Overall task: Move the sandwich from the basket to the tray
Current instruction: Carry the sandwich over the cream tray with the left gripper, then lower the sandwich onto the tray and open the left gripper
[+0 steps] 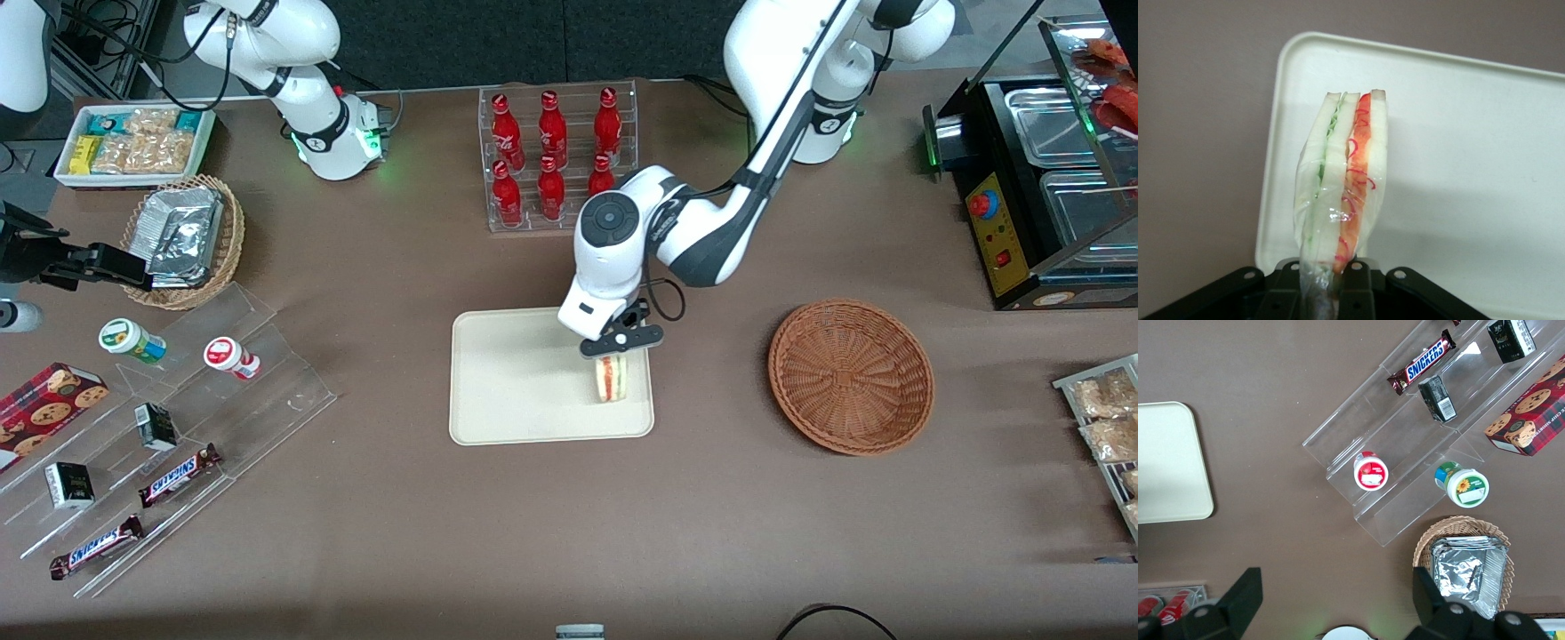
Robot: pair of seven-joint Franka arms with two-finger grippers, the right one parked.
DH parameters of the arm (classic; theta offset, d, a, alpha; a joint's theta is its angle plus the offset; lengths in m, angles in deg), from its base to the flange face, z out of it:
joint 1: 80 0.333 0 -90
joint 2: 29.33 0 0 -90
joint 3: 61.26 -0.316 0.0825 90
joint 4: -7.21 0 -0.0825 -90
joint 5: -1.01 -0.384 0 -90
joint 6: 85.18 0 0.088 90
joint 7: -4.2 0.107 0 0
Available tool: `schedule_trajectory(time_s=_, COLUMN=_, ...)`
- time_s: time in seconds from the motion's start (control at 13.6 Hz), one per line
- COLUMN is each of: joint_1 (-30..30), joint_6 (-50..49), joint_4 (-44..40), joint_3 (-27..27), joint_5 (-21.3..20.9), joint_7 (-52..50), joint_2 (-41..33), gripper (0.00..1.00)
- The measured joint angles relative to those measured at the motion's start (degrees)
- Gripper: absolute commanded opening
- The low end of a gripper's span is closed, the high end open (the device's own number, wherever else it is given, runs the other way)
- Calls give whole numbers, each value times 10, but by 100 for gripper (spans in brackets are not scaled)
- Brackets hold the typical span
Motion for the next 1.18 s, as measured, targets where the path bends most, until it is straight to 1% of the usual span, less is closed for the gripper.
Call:
schedule_trajectory(time_s=0.3, joint_1=-17, joint_6=6, joint_4=-39, joint_3=0, joint_5=-3, joint_7=-19, joint_2=48, gripper=16)
schedule_trajectory(time_s=0.52, joint_1=-22, joint_6=19, joint_4=-52, joint_3=0, joint_5=-11, joint_7=-20, joint_2=67, gripper=16)
schedule_trajectory(time_s=0.59, joint_1=-23, joint_6=21, joint_4=-53, joint_3=0, joint_5=-14, joint_7=-20, joint_2=69, gripper=28)
schedule_trajectory(time_s=0.74, joint_1=-27, joint_6=21, joint_4=-53, joint_3=0, joint_5=-19, joint_7=-20, joint_2=73, gripper=81)
schedule_trajectory(time_s=0.81, joint_1=-29, joint_6=21, joint_4=-53, joint_3=0, joint_5=-21, joint_7=-20, joint_2=76, gripper=96)
schedule_trajectory(time_s=0.89, joint_1=-30, joint_6=21, joint_4=-53, joint_3=0, joint_5=-26, joint_7=-20, joint_2=79, gripper=99)
schedule_trajectory(time_s=1.18, joint_1=-29, joint_6=14, joint_4=-62, joint_3=-4, joint_5=-33, joint_7=-20, joint_2=79, gripper=99)
